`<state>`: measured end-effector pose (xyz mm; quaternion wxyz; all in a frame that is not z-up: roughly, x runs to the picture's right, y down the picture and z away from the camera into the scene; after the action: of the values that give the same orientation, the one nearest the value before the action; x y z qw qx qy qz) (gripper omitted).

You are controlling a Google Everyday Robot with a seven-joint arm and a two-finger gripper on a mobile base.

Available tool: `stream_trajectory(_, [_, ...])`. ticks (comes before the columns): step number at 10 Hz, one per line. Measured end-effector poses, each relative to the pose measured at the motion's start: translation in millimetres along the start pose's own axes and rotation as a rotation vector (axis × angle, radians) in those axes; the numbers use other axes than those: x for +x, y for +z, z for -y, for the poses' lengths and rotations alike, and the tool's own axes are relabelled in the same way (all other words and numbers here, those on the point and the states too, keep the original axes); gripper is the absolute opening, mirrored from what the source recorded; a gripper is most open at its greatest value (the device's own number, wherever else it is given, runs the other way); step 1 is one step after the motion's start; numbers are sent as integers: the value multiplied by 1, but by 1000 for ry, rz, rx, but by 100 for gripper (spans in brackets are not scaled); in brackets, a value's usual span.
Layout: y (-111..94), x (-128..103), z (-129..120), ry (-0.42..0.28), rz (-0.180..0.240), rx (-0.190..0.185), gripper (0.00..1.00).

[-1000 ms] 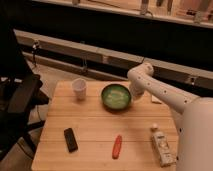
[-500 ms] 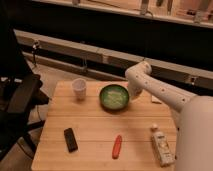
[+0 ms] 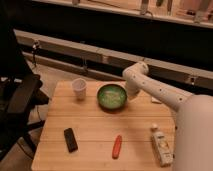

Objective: Push the ceramic bowl across the table

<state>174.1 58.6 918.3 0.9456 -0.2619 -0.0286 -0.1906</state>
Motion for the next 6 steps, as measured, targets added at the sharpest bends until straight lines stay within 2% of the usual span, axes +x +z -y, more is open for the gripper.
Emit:
stream_trajectory(2, [0,-10,3,-22,-1,-2,0])
stream_trajectory(6, [-1,-15,7,-51,-2,-2,0])
